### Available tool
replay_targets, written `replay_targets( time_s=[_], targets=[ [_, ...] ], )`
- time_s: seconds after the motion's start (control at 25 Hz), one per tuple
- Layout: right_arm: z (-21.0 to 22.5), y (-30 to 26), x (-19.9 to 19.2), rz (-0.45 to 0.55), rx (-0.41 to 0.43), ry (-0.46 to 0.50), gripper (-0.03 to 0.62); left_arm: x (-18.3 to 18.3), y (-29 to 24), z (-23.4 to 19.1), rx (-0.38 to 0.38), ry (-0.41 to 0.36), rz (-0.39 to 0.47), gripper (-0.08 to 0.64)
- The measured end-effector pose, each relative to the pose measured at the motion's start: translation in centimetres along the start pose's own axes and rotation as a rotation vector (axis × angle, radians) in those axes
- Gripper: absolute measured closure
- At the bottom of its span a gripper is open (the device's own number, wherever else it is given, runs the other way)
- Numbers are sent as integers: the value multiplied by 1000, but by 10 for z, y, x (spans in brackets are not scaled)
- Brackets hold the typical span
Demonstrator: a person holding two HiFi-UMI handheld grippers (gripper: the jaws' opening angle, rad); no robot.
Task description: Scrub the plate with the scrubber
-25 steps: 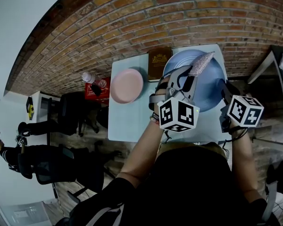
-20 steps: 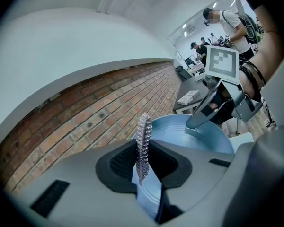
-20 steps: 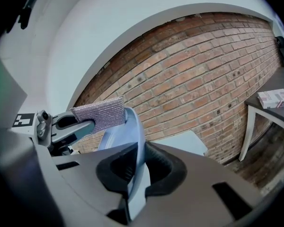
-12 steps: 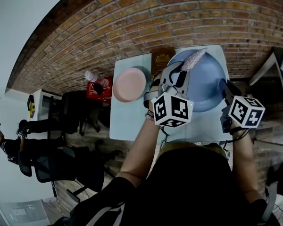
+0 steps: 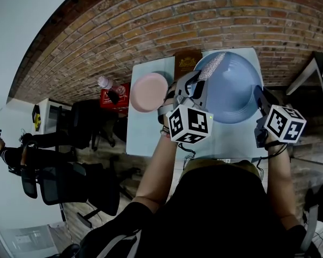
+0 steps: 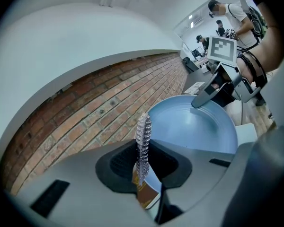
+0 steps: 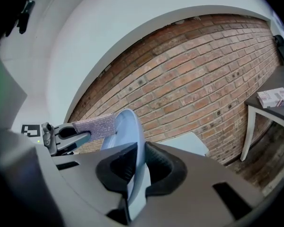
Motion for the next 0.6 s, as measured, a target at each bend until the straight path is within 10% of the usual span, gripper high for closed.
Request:
replay_targets(
  time_s=[0.6],
  targets=[
    [2, -11, 24, 66, -59, 37, 545, -51, 17, 42, -44, 7, -129, 482]
  ],
)
Point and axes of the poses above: the fingertips, and each gripper's own axes: y backward along the fingers, z to its right, x out of its top, the point moved 6 cm from there along y, backward along the fingers, and after that the axes turned 14 degrees about -x, right-handed, at the moved point
